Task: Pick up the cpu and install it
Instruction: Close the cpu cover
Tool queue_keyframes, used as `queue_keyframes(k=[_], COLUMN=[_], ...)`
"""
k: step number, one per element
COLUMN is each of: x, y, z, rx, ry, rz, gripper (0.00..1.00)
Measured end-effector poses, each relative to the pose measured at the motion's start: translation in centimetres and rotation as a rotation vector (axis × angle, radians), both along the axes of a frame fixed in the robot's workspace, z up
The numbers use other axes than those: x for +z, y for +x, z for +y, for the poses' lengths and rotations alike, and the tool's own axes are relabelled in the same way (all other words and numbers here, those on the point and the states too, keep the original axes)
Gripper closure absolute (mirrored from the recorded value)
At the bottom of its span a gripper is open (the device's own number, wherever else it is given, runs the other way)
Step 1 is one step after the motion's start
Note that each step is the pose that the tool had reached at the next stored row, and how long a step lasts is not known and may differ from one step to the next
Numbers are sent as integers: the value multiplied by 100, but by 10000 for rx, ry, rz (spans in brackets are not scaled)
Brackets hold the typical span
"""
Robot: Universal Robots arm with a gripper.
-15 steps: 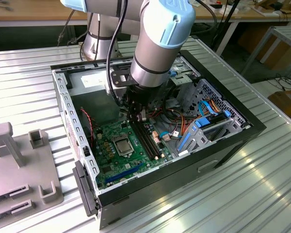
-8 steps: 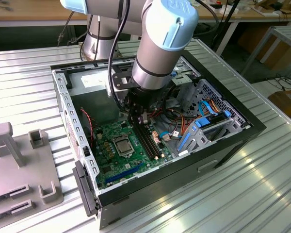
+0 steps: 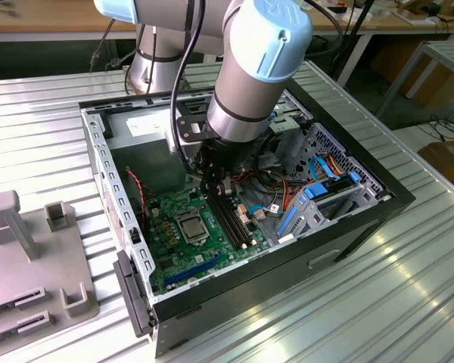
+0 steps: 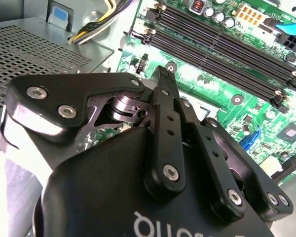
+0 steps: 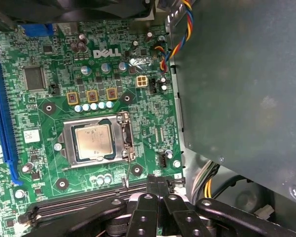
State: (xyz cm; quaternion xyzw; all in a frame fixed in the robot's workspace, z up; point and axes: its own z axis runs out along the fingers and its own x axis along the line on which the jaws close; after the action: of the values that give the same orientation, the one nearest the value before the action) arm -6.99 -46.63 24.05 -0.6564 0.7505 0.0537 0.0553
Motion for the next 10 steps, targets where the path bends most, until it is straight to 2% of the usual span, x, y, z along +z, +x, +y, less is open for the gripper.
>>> queue_keyframes(k=[4, 10], x=[0, 0], y=[-1, 0], z=[-37, -42], rx=[11, 12], ry=[3, -6], rz=[18, 20], gripper=[89, 89])
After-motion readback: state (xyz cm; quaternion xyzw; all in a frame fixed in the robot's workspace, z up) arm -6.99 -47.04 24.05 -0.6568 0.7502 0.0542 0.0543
